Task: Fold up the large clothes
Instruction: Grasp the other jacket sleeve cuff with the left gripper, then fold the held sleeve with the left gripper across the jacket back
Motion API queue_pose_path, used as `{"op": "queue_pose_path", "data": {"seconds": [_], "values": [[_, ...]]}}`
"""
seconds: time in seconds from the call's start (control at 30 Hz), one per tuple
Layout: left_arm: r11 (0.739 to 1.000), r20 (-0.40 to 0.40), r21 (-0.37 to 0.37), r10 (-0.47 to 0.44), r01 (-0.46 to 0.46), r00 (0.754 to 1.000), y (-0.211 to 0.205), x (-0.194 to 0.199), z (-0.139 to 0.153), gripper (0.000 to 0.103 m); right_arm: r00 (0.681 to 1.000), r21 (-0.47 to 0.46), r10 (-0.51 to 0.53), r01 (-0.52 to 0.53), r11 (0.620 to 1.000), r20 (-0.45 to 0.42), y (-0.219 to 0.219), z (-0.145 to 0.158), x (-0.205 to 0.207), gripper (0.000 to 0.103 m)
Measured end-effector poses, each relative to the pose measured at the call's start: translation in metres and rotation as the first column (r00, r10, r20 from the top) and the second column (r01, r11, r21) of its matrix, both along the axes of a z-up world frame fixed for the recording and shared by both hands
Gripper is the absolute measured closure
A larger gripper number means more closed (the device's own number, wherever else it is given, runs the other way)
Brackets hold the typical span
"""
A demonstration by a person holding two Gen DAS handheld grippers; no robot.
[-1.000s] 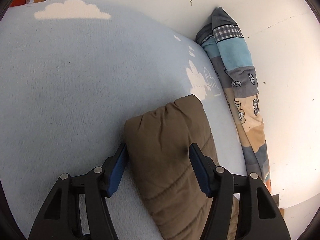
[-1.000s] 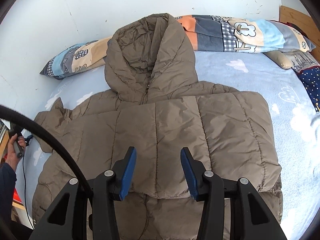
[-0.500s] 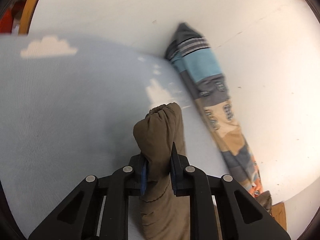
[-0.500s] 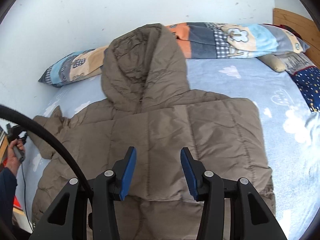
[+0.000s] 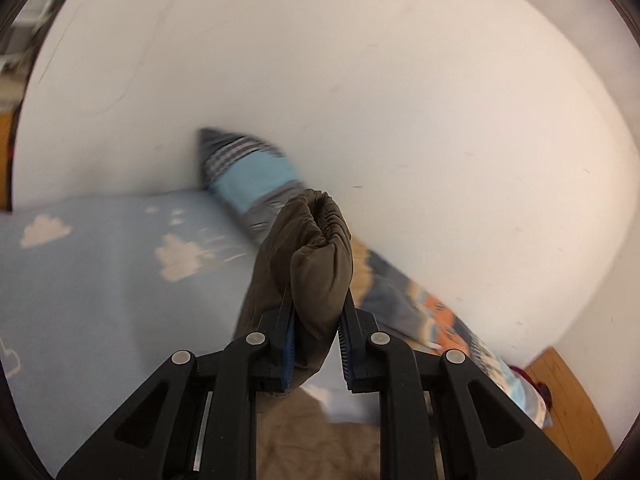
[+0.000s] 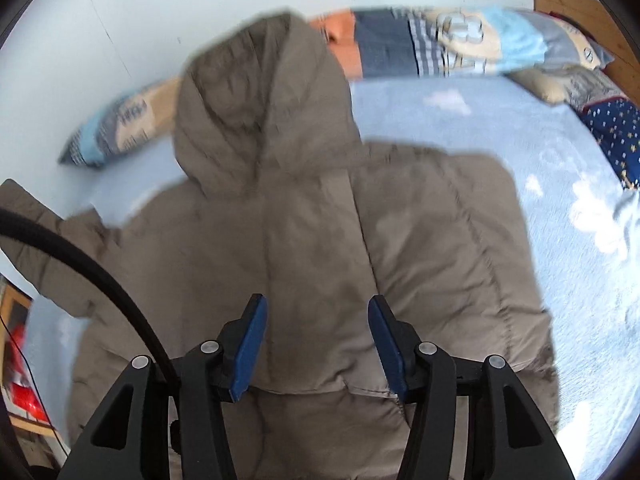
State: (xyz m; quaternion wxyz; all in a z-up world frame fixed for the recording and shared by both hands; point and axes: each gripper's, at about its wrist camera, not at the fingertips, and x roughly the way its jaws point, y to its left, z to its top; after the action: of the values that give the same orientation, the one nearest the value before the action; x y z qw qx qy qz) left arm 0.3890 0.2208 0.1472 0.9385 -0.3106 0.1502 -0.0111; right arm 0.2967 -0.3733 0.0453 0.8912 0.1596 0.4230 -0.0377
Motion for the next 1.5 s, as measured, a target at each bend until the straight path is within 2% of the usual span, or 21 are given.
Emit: {"op": "queue_pose_path", "data": {"seconds": [0.1, 0.3, 0.43, 0.57, 0.7, 0.77, 0.83, 1.1, 1.17, 1.27, 1.33, 1.37, 1.4, 1.5], "values": [[0.998, 0.032, 0.040, -0.059, 0.058, 0.998, -0.038, -0.015, 0.024, 0.086, 0.997, -0.013, -0.040, 0.041, 0.999, 0.068, -0.012, 0.019, -0.013, 0.045], [0.976, 0.041, 0.100, -0.199, 0.194, 0.979, -0.126, -0.026, 0.056, 0.086, 0.987, 0.064, -0.129, 0.123, 0.990, 0.096, -0.048, 0.030, -0.037, 0.045], [0.948, 0.023, 0.122, -0.298, 0.293, 0.954, -0.189, -0.029, 0.057, 0.086, 0.975, 0.087, -0.169, 0.157, 0.984, 0.143, -0.068, 0.046, -0.050, 0.045], [0.906, -0.013, 0.150, -0.398, 0.395, 0.917, -0.255, -0.037, 0.047, 0.086, 0.959, 0.113, -0.212, 0.194, 0.975, 0.188, -0.089, 0.062, -0.067, 0.045], [0.858, -0.076, 0.162, -0.482, 0.488, 0.873, -0.321, -0.041, 0.021, 0.086, 0.944, 0.136, -0.259, 0.234, 0.963, 0.207, -0.112, 0.069, -0.086, 0.045], [0.830, -0.120, 0.160, -0.522, 0.535, 0.845, -0.356, -0.039, -0.002, 0.086, 0.935, 0.142, -0.282, 0.256, 0.956, 0.216, -0.124, 0.072, -0.094, 0.045], [0.811, -0.168, 0.173, -0.535, 0.559, 0.828, -0.388, -0.039, -0.022, 0.086, 0.927, 0.146, -0.301, 0.273, 0.951, 0.223, -0.136, 0.075, -0.103, 0.045], [0.745, -0.360, 0.239, -0.528, 0.623, 0.769, -0.466, -0.032, -0.121, 0.086, 0.909, 0.184, -0.345, 0.307, 0.934, 0.233, -0.163, 0.079, -0.122, 0.045], [0.723, -0.412, 0.234, -0.532, 0.650, 0.740, -0.481, -0.027, -0.144, 0.086, 0.909, 0.189, -0.345, 0.306, 0.933, 0.234, -0.164, 0.080, -0.124, 0.045], [0.692, -0.467, 0.250, -0.527, 0.678, 0.710, -0.496, -0.032, -0.165, 0.085, 0.910, 0.190, -0.341, 0.301, 0.934, 0.237, -0.164, 0.081, -0.123, 0.045], [0.672, -0.511, 0.247, -0.522, 0.698, 0.683, -0.505, -0.036, -0.175, 0.076, 0.911, 0.191, -0.339, 0.298, 0.935, 0.237, -0.165, 0.081, -0.122, 0.045], [0.663, -0.522, 0.220, -0.539, 0.715, 0.661, -0.507, -0.037, -0.177, 0.062, 0.911, 0.193, -0.339, 0.298, 0.935, 0.237, -0.165, 0.080, -0.122, 0.045], [0.658, -0.520, 0.193, -0.560, 0.728, 0.644, -0.507, -0.040, -0.176, 0.051, 0.911, 0.194, -0.339, 0.298, 0.935, 0.235, -0.165, 0.079, -0.121, 0.045], [0.641, -0.506, 0.169, -0.595, 0.748, 0.624, -0.502, -0.051, -0.163, 0.045, 0.913, 0.201, -0.337, 0.294, 0.935, 0.232, -0.165, 0.079, -0.119, 0.045]]}}
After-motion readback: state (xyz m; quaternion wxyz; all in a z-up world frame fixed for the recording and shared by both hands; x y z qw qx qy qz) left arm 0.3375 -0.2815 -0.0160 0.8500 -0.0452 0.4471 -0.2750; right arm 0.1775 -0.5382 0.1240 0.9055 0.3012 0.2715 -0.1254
